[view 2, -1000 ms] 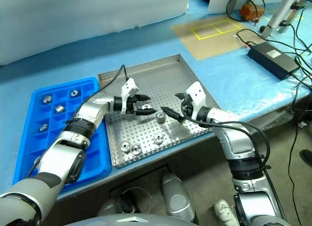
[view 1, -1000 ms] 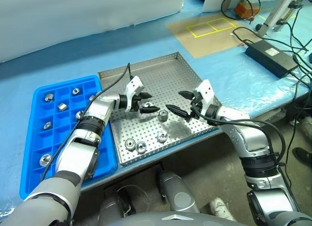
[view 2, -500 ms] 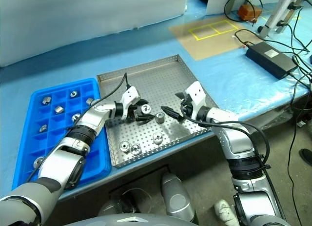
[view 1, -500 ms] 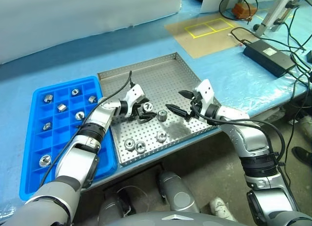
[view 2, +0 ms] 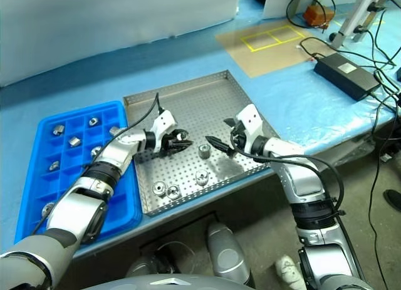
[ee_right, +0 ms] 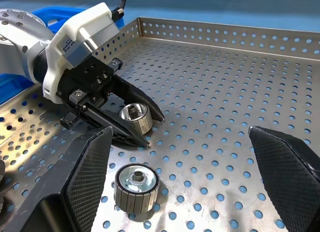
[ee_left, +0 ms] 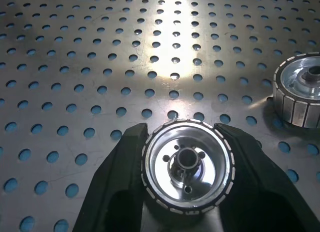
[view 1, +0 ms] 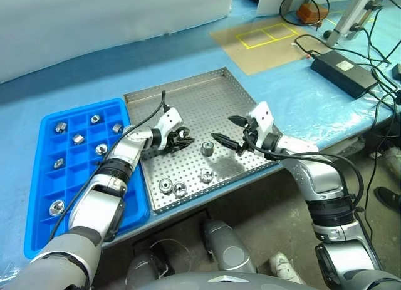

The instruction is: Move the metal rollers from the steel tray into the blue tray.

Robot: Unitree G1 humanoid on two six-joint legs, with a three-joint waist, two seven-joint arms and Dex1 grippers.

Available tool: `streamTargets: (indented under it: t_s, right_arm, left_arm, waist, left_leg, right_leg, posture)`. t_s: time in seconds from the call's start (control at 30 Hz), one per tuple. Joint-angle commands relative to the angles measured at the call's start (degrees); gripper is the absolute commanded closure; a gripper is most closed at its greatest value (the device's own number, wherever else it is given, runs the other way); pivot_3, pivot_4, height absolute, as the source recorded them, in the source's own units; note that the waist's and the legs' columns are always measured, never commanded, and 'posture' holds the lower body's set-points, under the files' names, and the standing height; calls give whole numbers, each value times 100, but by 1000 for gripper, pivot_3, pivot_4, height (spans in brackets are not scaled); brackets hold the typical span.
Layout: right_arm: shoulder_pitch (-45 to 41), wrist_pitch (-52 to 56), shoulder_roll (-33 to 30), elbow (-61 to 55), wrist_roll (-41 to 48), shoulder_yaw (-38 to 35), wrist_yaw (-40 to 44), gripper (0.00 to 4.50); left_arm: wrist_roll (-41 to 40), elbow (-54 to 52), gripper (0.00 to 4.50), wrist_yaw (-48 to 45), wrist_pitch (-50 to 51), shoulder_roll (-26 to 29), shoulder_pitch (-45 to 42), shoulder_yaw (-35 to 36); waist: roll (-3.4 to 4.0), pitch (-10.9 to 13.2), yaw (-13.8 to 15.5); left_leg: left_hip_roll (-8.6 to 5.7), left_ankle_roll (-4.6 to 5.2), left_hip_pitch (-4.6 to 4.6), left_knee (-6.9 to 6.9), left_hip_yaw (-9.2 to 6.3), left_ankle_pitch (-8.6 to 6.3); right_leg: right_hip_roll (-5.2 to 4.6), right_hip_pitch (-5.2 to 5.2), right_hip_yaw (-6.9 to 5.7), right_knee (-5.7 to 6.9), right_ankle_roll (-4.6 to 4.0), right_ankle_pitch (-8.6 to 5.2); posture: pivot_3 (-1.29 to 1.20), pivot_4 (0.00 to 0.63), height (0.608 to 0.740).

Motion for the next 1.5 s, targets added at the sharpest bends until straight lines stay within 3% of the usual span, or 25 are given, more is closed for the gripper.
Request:
streamTargets:
  t_s: [0.03,0.37,0.63,0.8,1.1,1.23,1.5]
  right_arm:
    - [-159,-176,44,-2,10,26,43,0]
    - [-699,-577,264,749,-52,312,428,0]
    - [-1315,-807,614,1276,12,634,1070,0]
    - [-1567,-764,777,1403,72,750,1462,0]
    - [-1607,-779,643,1432,-5,883,1952,0]
    - [-1587,-746,597,1381,-30,877,1951,0]
    - [-1496,-706,493,1240,-67,860,1868,0]
  left_arm:
    - [-134,-670,2762,-99,326,183,159,91]
    - [-672,-3684,2762,385,1363,1340,891,1070]
    - [-1013,-5588,2762,1325,2400,2150,2170,2587]
    - [-891,-6266,2762,2389,2652,1803,3155,3269]
    - [-986,-6778,2762,3289,2755,1007,3982,3177]
    - [-941,-6453,2762,3437,2545,872,3937,3012]
    - [-1059,-5993,2762,3279,2336,855,3743,2534]
  waist:
    - [0,0,2]
    - [3,3,45]
    - [7,6,281]
    - [10,11,689]
    - [8,12,1568]
    - [8,12,1789]
    - [7,11,1915]
  left_leg:
    - [1,0,-2,0,0,0]
    - [9,0,-35,0,-2,2]
    - [13,-27,-23,0,-12,18]
    - [20,-59,-1,-2,-21,36]
    - [23,-93,21,-3,-25,36]
    - [24,-102,33,-13,-22,40]
    - [24,-110,36,-23,-16,44]
  right_leg:
    - [0,-2,0,0,-1,0]
    - [-1,-44,-2,27,-6,3]
    - [-3,-50,-1,65,-21,-4]
    - [2,-52,-5,113,-45,-23]
    - [3,-31,3,118,-47,-23]
    - [5,-31,11,120,-47,-23]
    - [9,-36,23,121,-47,-23]
  posture:
    - [-785,150,740]
    - [-637,150,740]
    - [-456,150,740]
    - [-380,150,740]
    - [-349,150,740]
    - [-362,150,740]
    - [-402,150,740]
